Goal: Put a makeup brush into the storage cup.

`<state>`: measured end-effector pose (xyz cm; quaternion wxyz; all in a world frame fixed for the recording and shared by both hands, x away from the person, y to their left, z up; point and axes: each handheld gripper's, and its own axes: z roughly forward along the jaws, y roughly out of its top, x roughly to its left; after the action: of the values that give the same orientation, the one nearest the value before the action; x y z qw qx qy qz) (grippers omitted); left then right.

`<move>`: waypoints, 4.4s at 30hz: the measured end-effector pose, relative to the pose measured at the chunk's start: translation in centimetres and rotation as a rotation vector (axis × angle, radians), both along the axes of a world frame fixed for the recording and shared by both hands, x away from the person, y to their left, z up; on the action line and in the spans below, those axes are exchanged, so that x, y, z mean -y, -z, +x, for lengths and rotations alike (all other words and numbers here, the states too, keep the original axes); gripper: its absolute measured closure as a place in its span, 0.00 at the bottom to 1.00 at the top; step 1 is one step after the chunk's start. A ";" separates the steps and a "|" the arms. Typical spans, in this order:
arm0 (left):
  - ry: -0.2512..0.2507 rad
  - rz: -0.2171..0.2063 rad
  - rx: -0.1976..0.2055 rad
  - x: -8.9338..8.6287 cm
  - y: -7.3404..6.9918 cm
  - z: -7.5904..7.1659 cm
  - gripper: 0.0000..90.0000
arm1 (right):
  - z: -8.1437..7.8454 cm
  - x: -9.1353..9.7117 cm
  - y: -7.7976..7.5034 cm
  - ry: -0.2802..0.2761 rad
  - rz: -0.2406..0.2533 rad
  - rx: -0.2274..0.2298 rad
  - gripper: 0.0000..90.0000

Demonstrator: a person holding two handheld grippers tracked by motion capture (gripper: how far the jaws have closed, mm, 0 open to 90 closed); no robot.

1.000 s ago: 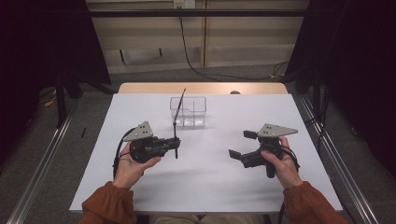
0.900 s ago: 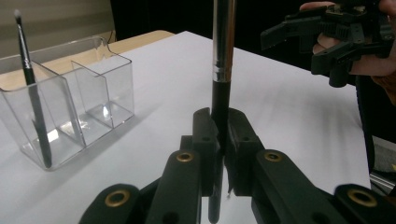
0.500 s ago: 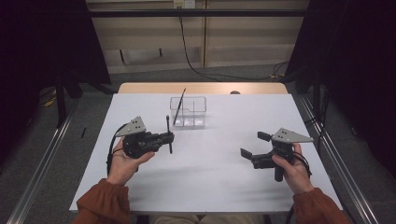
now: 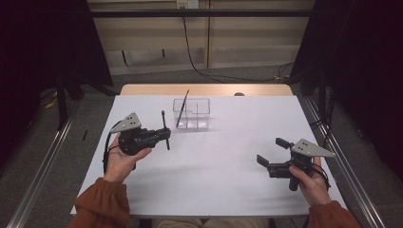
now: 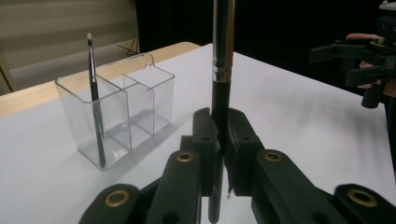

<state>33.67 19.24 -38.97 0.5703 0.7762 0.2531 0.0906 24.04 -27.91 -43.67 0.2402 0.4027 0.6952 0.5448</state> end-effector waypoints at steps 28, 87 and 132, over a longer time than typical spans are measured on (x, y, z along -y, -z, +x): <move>-0.038 -0.005 0.003 0.7 -1.4 3.1 0.93 | -1.9 1.7 1.5 0.050 0.014 0.040 0.00; -0.190 0.022 0.006 5.0 -1.2 12.5 0.93 | -1.9 1.6 1.6 0.032 0.030 0.017 0.00; -0.197 0.094 -0.041 6.4 2.9 12.9 0.90 | -1.9 1.4 1.7 0.013 0.022 0.000 0.00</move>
<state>46.61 12.86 -41.84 0.5165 0.7750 0.3353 0.1420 22.10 -29.30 -45.39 0.2395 0.4097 0.6866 0.5508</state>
